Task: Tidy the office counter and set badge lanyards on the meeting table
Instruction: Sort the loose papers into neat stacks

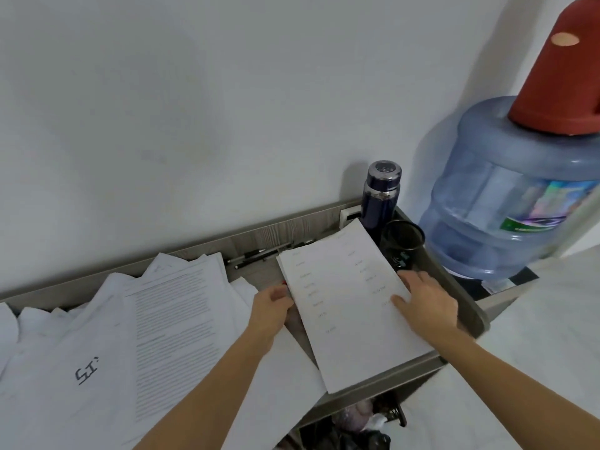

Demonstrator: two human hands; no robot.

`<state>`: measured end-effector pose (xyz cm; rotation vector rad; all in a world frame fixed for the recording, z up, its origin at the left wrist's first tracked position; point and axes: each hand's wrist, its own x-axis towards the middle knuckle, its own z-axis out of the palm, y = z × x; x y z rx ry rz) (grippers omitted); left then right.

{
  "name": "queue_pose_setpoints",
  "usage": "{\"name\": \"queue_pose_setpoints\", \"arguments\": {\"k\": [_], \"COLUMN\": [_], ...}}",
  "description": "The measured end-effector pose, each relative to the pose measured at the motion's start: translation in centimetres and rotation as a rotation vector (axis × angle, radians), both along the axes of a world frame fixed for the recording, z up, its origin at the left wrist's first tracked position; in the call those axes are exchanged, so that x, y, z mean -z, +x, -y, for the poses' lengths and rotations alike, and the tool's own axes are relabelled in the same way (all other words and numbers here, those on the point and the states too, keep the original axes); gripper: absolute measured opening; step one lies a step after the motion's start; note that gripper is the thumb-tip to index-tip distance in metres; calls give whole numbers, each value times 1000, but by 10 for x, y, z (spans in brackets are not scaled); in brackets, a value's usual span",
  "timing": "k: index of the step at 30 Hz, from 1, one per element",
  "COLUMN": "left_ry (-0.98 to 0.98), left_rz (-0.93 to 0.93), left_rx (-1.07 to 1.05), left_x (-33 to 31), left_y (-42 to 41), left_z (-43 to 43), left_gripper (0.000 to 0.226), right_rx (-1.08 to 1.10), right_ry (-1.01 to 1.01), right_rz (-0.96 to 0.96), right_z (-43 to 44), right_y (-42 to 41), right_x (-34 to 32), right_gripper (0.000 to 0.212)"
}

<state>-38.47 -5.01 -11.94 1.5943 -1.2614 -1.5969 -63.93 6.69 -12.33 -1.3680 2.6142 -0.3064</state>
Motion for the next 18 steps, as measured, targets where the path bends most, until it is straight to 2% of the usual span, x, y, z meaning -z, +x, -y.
{"name": "queue_pose_setpoints", "arguments": {"k": [2,5,12,15,18], "left_ry": [-59,-150,-319,-310,-242], "left_rz": [75,162,499,701,859], "left_rx": [-30,-65,-35,-43,-71], "left_x": [1,-1,-2,3,11], "left_y": [15,40,141,215,258], "left_z": [7,14,13,4,-5], "left_gripper": [27,22,23,26,41], "right_rx": [-50,-173,-321,-278,-158], "right_ry": [-75,-187,-81,32,103], "right_rz": [-72,12,503,722,950], "right_z": [3,17,64,82,91], "right_y": [11,37,138,195,230], "right_x": [-8,-18,-16,-5,-4], "right_gripper": [47,40,33,48,64]}}
